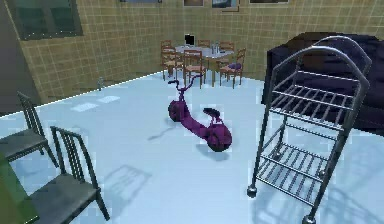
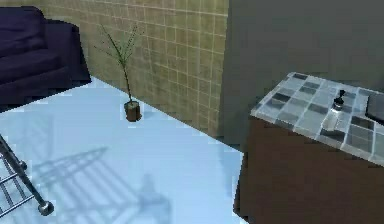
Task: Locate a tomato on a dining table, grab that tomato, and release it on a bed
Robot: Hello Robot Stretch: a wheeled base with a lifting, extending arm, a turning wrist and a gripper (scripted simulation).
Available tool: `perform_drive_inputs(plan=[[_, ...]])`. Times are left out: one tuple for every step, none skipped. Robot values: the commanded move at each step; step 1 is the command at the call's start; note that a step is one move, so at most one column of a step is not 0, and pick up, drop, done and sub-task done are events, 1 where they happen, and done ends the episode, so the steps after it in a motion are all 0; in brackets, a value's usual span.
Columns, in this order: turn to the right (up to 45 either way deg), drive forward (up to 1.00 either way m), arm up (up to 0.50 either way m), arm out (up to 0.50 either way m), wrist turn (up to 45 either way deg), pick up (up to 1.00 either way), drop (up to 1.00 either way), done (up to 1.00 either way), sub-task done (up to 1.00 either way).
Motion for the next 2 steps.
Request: perform_drive_inputs(plan=[[0.0,1.00,0.00,0.00,0.0,0.00,0.00,0.00,0.00],[-6.0,0.00,0.00,0.00,0.0,0.00,0.00,0.00,0.00]])
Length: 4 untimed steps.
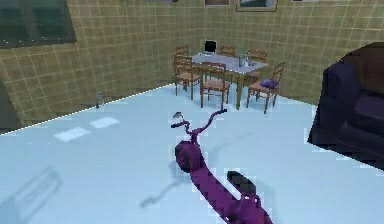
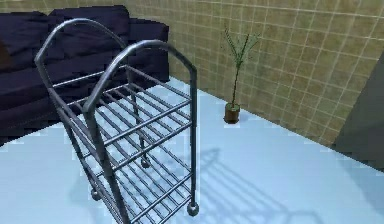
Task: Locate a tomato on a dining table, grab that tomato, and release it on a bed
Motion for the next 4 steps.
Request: perform_drive_inputs(plan=[[0.0,0.45,0.00,0.00,0.0,0.00,0.00,0.00,0.00],[-42.0,0.00,0.00,0.00,0.0,0.00,0.00,0.00,0.00],[0.0,0.60,0.00,0.00,0.0,0.00,0.00,0.00,0.00],[-45.0,0.00,0.00,0.00,0.0,0.00,0.00,0.00,0.00]])
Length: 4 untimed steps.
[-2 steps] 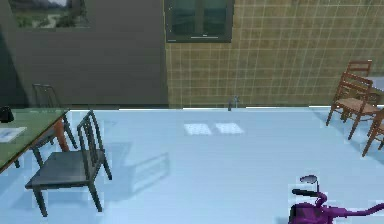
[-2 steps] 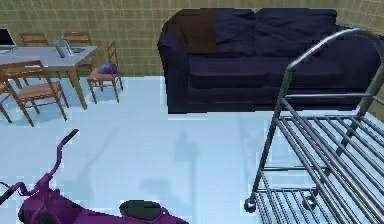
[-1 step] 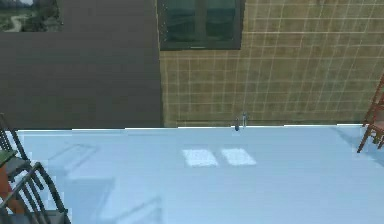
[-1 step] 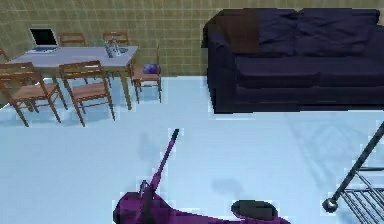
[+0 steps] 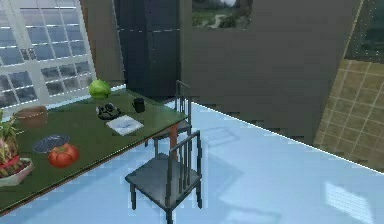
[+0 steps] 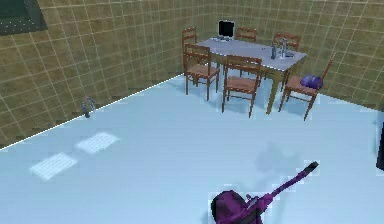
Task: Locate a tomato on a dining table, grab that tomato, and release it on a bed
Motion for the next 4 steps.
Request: perform_drive_inputs(plan=[[-15.0,0.00,0.00,0.00,0.0,0.00,0.00,0.00,0.00],[0.0,0.35,0.00,0.00,0.0,0.00,0.00,0.00,0.00],[-45.0,0.00,0.00,0.00,0.0,0.00,0.00,0.00,0.00],[-45.0,0.00,0.00,0.00,0.0,0.00,0.00,0.00,0.00]])
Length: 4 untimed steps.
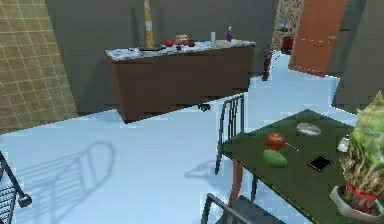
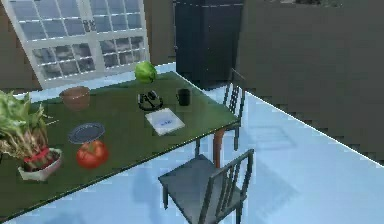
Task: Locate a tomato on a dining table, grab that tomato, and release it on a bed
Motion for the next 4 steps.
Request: perform_drive_inputs(plan=[[-27.0,0.00,0.00,0.00,0.0,0.00,0.00,0.00,0.00],[0.0,0.00,0.50,0.00,0.0,0.00,0.00,0.00,0.00],[0.0,0.00,0.32,0.00,0.0,0.00,0.00,0.00,0.00],[0.0,0.00,0.00,0.46,0.0,0.00,0.00,0.00,0.00]])
